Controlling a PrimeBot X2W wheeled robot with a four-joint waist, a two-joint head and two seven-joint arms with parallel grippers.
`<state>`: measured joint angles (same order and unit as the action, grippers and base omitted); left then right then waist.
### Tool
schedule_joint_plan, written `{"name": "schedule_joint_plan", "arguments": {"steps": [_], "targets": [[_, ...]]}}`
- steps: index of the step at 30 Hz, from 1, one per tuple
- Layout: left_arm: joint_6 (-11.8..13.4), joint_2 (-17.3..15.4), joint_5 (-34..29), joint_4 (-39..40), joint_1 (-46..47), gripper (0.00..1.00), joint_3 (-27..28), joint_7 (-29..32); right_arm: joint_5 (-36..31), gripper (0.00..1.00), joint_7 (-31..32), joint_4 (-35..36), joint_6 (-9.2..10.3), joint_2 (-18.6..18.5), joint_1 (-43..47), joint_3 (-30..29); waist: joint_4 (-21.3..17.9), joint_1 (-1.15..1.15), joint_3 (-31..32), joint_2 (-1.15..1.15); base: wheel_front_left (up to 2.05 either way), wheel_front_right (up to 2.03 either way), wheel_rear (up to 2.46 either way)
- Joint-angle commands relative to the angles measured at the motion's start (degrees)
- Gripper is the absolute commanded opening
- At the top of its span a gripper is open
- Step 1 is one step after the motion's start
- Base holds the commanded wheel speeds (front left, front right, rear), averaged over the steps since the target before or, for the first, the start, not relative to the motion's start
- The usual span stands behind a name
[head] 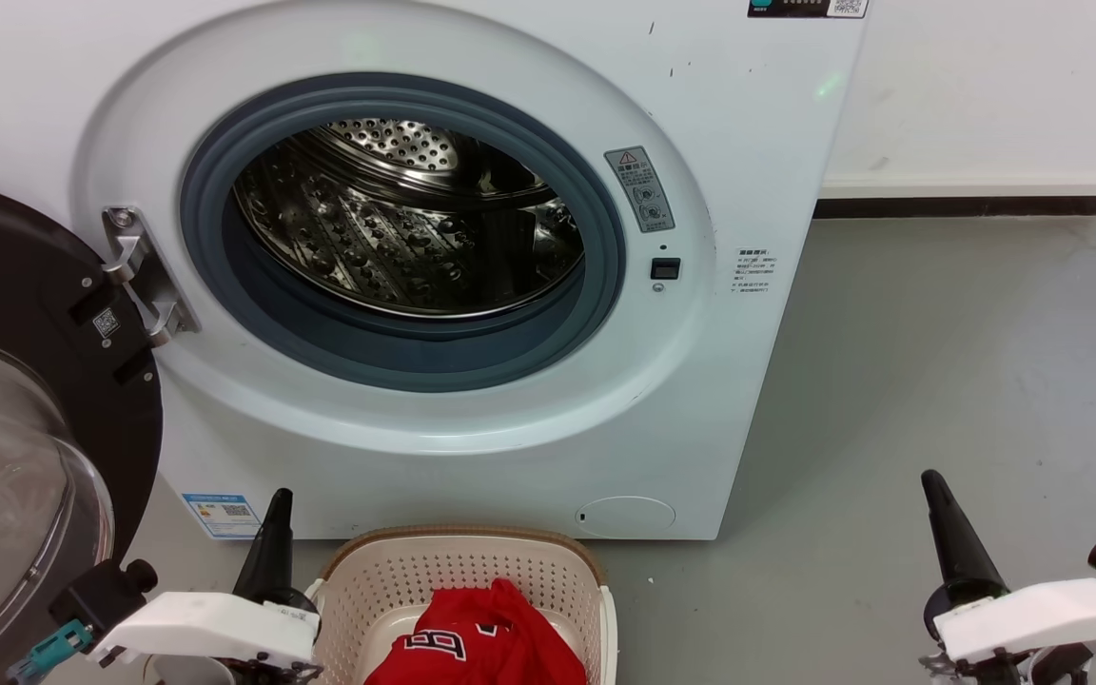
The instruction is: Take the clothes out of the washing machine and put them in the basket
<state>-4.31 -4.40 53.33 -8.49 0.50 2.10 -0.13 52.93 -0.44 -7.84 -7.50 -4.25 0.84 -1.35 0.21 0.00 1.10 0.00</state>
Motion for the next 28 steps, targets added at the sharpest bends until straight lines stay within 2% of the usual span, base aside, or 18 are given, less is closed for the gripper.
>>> {"name": "schedule_joint_plan", "arguments": {"steps": [1,28], "targets": [[-0.4,0.2,1.9,0.3,1.7,0.00,0.4,0.4,2.2,0.00,0.2,0.1,-0.01,-0.5,-2.0,-0.3,0.0,0.00,0.0,0.00,0.00,0.00,0.00],[-1.7,0.7,18.0,-2.3,3.7,0.00,2.2,3.1,19.2,0.00,2.4,-2.6,0.00,-0.4,-4.2,-1.4,-0.1,0.00,-0.5,0.00,0.00,0.00,0.00]]}}
